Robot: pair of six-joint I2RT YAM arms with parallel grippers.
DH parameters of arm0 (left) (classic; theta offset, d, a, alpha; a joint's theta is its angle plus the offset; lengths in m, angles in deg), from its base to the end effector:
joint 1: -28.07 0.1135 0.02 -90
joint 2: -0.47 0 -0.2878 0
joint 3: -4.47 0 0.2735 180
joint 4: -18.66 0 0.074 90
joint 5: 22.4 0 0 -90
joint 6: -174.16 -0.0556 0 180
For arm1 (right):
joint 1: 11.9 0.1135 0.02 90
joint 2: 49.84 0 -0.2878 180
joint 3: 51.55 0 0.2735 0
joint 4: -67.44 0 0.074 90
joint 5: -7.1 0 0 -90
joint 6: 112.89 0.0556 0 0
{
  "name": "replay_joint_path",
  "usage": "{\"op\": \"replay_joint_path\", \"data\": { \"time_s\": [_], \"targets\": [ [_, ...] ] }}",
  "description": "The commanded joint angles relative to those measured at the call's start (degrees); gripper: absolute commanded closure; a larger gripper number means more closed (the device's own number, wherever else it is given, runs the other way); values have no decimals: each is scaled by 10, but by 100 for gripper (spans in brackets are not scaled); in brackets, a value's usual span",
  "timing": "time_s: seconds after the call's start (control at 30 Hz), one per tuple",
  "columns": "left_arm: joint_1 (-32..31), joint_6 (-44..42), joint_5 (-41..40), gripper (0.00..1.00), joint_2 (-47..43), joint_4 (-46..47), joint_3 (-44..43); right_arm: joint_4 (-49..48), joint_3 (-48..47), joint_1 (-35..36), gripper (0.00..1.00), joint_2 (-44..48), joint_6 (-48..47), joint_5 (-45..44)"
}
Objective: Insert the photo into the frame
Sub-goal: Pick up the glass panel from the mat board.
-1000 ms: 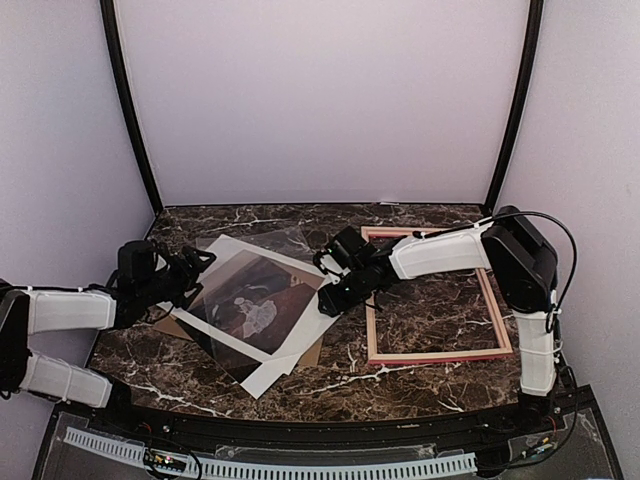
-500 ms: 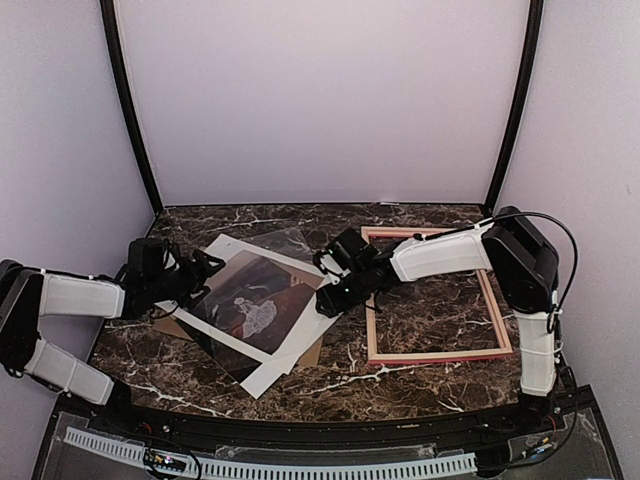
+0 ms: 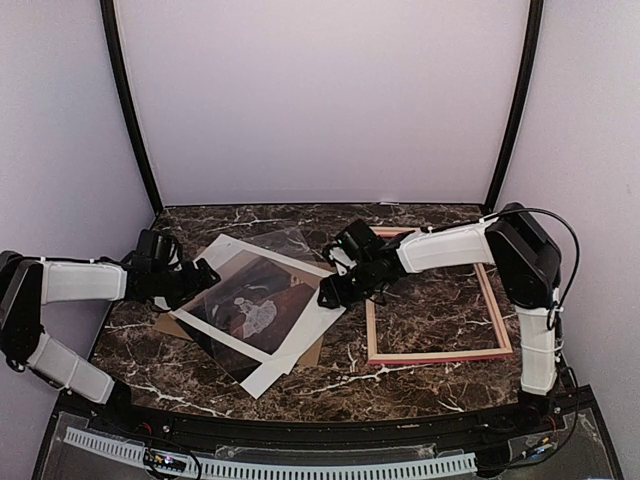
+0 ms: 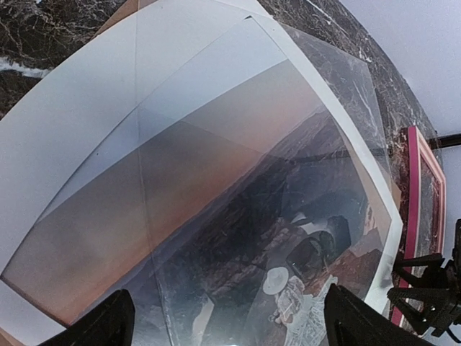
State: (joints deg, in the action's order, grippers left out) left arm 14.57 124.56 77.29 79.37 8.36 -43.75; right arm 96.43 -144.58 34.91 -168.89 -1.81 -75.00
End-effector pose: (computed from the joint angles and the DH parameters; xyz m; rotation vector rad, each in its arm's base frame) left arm 0.2867 -0.0784 0.1719 -0.4616 2.3235 -0.6680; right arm 0.3226 0.3549 0.1394 -0.6444 2.5634 0.6165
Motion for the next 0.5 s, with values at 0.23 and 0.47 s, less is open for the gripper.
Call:
{"op": "replay_joint_path", "data": {
  "time_s": [0.23,0.47],
  "targets": [
    [21,-51,-1,6,59,-39,-52,21,-146,-55,22,-76,9,36],
    [25,-49,9,6,86,-26,-68,40,-278,-70,19,-168,11,58]
  ]
}}
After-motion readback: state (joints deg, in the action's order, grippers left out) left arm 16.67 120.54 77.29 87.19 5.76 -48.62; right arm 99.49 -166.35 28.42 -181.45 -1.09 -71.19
